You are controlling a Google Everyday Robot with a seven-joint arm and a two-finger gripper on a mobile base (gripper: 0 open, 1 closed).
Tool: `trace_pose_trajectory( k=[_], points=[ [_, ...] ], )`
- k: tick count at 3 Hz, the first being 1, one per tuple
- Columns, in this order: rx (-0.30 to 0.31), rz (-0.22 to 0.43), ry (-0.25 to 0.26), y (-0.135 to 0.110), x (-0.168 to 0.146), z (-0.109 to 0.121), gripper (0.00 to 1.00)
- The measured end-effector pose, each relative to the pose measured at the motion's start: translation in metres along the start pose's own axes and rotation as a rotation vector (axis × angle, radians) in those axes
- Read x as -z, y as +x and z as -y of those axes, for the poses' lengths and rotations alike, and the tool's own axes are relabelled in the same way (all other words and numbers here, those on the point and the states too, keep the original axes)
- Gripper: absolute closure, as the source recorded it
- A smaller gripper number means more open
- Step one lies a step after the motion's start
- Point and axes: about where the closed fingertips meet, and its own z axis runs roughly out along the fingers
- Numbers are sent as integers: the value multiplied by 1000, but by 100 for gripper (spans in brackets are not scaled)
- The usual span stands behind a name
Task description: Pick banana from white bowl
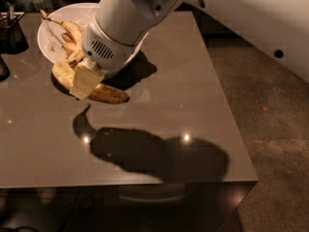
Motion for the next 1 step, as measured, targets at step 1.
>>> trace_pose_trajectory(
  k=[1],
  points=[
    [0, 0, 0, 0, 0, 0, 100]
  ],
)
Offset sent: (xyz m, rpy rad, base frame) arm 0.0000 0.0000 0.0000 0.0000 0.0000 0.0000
